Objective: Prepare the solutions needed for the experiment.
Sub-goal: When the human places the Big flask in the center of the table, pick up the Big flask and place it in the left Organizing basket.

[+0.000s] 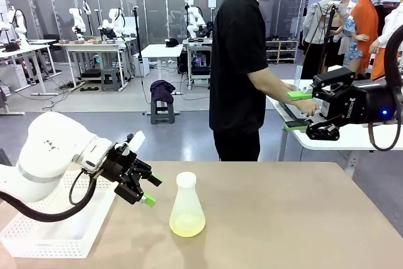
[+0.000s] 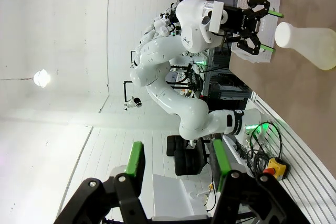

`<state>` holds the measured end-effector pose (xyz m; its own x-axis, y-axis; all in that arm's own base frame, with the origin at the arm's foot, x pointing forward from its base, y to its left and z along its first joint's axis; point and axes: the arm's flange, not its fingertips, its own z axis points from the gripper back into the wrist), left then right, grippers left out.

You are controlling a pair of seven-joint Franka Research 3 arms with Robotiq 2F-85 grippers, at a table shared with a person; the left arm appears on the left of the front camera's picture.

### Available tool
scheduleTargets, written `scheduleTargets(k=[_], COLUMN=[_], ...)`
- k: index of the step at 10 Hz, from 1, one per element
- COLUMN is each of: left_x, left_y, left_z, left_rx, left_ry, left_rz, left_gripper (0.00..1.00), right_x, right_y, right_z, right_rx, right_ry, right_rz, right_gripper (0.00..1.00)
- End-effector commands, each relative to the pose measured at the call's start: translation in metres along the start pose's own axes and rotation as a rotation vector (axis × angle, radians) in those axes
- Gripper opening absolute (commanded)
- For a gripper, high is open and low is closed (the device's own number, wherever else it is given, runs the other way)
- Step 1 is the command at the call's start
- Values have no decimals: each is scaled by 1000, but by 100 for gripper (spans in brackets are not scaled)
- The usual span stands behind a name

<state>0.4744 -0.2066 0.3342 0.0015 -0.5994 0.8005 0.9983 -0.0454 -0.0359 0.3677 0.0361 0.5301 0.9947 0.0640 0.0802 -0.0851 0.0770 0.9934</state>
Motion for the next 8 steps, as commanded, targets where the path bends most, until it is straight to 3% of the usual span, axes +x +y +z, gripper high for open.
scheduleTargets(k=[1, 8], left_x=[-3, -1], left_y=[-1, 4], left_z=[2, -7], left_rx=[-6, -10], left_ry=[-1, -7], left_rz=[-12, -7], left_gripper=[100, 100], right_x=[0, 0], right_y=[0, 0], right_z=[1, 1], right_rx=[4, 4], right_ry=[3, 3], right_rz=[3, 3], right_gripper=[63, 63])
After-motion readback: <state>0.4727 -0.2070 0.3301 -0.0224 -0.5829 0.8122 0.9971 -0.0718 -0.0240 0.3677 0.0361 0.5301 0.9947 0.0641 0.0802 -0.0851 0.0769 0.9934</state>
